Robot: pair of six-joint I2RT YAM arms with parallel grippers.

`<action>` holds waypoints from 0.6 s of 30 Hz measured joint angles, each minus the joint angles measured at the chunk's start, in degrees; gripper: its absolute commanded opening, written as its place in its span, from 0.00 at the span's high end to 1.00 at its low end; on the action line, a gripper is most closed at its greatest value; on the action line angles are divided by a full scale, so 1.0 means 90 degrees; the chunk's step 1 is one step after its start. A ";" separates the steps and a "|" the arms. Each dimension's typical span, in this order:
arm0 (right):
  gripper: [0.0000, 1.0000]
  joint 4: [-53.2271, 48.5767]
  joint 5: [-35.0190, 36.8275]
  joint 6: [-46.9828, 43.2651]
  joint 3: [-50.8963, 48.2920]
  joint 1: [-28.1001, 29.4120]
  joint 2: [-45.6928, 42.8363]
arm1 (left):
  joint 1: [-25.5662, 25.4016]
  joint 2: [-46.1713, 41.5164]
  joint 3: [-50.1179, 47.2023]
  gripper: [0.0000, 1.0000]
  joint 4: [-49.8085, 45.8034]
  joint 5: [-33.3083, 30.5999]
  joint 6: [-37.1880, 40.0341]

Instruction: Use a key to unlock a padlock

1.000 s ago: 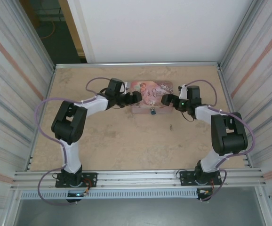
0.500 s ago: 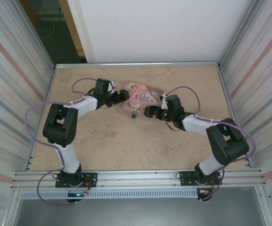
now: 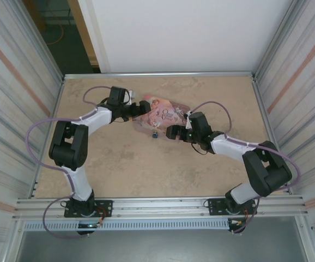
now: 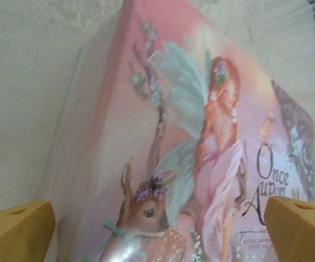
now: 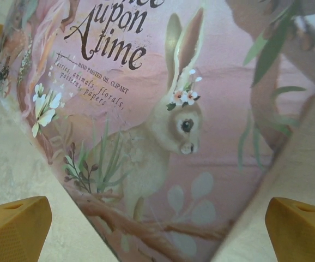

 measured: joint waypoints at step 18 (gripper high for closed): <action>0.14 -0.3143 0.0352 -0.0202 -0.0168 -0.1416 -0.2509 | 0.0512 -0.4170 -0.2873 0.01 -0.0083 -0.0325 0.0345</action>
